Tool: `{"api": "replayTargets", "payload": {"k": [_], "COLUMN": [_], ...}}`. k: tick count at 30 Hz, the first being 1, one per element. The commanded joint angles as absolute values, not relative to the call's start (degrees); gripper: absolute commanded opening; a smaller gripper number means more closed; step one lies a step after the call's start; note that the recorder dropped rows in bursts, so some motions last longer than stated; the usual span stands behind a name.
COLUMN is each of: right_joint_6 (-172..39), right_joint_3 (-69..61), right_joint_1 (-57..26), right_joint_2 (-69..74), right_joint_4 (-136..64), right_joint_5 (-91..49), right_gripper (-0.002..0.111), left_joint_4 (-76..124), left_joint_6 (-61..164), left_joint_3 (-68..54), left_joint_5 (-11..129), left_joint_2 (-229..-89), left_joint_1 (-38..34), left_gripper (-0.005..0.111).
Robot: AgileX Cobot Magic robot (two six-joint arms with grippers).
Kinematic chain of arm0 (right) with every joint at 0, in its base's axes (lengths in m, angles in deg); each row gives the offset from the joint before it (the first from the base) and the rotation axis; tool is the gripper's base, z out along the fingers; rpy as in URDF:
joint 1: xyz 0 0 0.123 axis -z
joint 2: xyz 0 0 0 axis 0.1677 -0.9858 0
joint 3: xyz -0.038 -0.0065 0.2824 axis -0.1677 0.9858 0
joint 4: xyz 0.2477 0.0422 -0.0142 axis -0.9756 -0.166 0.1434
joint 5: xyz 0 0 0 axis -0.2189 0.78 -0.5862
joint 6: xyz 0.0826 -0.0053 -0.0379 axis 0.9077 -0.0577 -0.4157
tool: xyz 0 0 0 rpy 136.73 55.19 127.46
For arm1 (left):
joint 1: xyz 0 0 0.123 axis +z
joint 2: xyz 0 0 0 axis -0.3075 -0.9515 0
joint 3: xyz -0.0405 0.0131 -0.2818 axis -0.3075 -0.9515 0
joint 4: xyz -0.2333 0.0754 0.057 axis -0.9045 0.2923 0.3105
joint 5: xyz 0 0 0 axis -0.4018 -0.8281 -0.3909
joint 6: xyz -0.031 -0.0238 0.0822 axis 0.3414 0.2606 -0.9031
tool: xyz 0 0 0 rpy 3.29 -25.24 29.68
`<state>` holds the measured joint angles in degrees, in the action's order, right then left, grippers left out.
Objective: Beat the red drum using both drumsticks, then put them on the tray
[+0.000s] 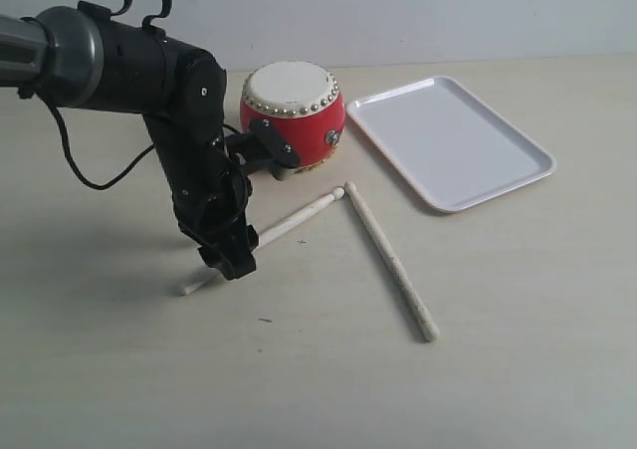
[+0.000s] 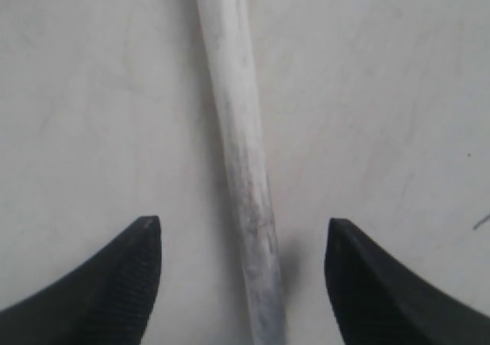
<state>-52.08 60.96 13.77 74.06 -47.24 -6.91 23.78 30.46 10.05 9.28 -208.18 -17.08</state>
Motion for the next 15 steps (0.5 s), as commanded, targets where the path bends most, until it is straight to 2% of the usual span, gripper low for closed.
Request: {"api": "replayTargets", "payload": {"k": [1, 15], "right_joint_6": [-52.4, -52.4], "right_joint_3": [61.2, 61.2], "right_joint_1": [13.9, 13.9], "right_joint_2": [74.4, 74.4], "right_joint_4": [-47.3, -47.3], "right_joint_5": [-7.1, -7.1], "right_gripper": [0.000, 0.000], "left_joint_4": [22.8, 22.7], "left_joint_6": [31.8, 31.8], "left_joint_3": [10.4, 10.4], "left_joint_5": [9.2, 8.4], "left_joint_2": [-208.3, -211.1], "left_joint_1": [-17.4, -17.4], "left_gripper": [0.061, 0.061]}}
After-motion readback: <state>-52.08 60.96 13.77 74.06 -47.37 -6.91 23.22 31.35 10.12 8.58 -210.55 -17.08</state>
